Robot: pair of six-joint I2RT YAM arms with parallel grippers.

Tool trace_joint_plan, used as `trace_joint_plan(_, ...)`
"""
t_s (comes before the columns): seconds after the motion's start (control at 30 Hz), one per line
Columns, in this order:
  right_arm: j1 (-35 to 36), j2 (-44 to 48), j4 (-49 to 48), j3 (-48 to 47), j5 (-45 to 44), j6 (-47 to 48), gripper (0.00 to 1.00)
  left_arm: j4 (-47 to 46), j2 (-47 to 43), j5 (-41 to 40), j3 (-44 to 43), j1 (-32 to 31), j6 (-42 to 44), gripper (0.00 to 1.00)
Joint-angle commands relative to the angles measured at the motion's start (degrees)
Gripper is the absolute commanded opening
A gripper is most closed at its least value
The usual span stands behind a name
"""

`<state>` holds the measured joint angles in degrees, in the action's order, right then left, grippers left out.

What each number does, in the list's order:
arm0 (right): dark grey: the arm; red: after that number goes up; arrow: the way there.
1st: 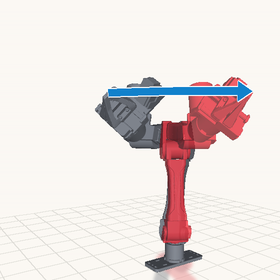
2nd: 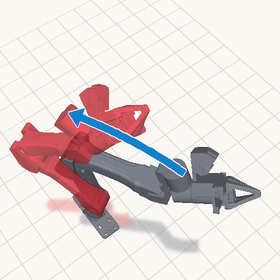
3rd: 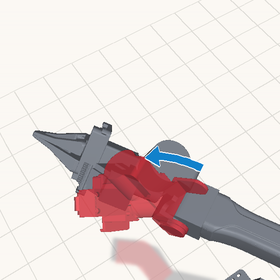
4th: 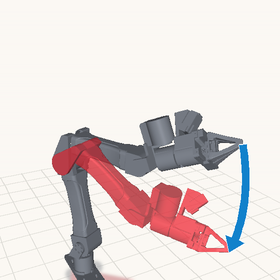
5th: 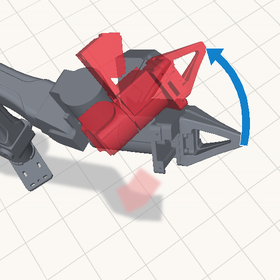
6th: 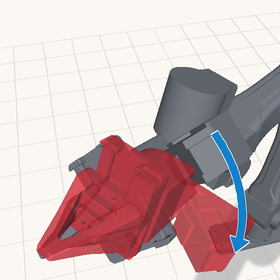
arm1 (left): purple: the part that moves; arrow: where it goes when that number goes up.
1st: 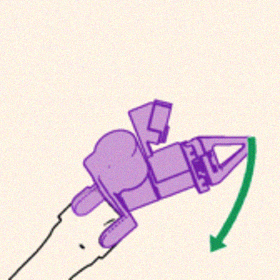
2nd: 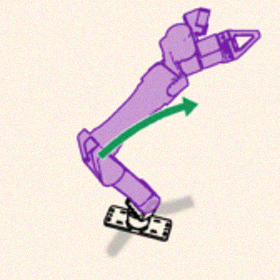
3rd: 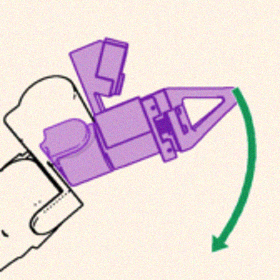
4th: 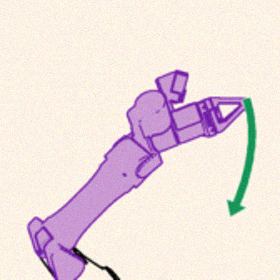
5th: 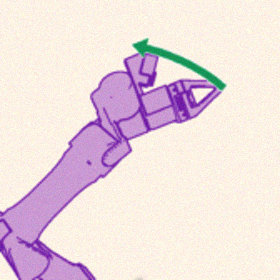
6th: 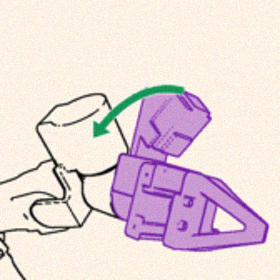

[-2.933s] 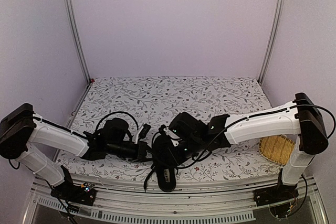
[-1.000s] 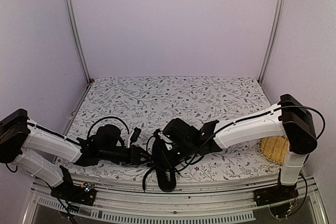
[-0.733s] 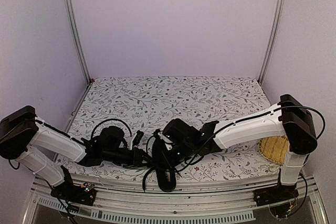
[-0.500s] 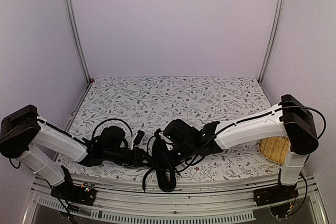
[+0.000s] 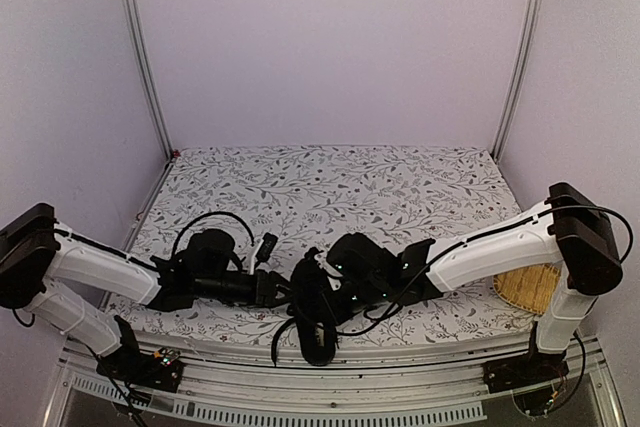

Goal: Tie the shoes

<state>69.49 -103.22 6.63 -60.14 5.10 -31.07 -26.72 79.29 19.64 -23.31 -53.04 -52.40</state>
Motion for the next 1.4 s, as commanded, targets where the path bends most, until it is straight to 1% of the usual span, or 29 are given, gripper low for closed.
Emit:
trace_joint_plan(0.0,0.7,0.8,-0.8,1.2,0.6,-0.2,0.02,-0.3,4.0,3.5,-2.1,-0.7,1.9,0.46)
trace_joint_plan(0.13,0.7,0.3,-0.5,1.3,1.0,0.1,0.02,0.0,6.6,4.2,-3.4,-0.9,1.9,0.46)
trace_joint_plan(0.27,0.8,0.2,-0.1,1.7,1.1,0.3,0.02,-2.0,8.1,5.4,-3.3,-0.9,1.3,0.46)
trace_joint_plan(0.33,0.9,0.3,-0.2,1.8,1.2,0.5,0.02,-3.1,9.2,6.1,-3.5,-0.9,0.9,0.43)
trace_joint_plan(0.53,0.9,0.5,-0.4,2.0,1.3,0.8,0.02,-4.7,12.5,7.2,-4.5,-0.9,0.2,0.28)
trace_joint_plan(0.57,0.9,0.4,-0.5,2.0,1.3,0.8,0.02,-5.3,12.7,7.4,-4.4,-0.9,0.0,0.24)
trace_joint_plan(0.63,1.0,0.5,-0.6,1.9,1.5,1.0,0.02,-6.2,12.6,7.0,-4.2,-0.9,-0.3,0.08)
trace_joint_plan(0.67,1.0,0.7,-0.5,1.9,1.5,1.1,0.02,-6.8,12.0,6.3,-3.8,-1.0,-0.3,0.02)
trace_joint_plan(0.7,1.1,0.8,-0.3,1.7,1.5,1.3,0.02,-7.5,11.2,5.5,-3.3,-1.0,-0.1,0.0)
trace_joint_plan(0.83,1.6,2.1,0.2,1.9,0.7,1.5,0.02,-7.7,6.7,0.7,-2.1,-1.9,3.2,0.0)
trace_joint_plan(0.93,1.8,2.7,0.1,2.1,0.0,0.9,0.02,-7.0,4.8,-0.3,-2.2,-3.0,5.8,0.0)
trace_joint_plan(1.37,1.9,5.8,-2.7,3.1,-6.4,-3.7,0.02,-4.2,4.4,-2.4,-2.5,-5.5,7.0,0.0)
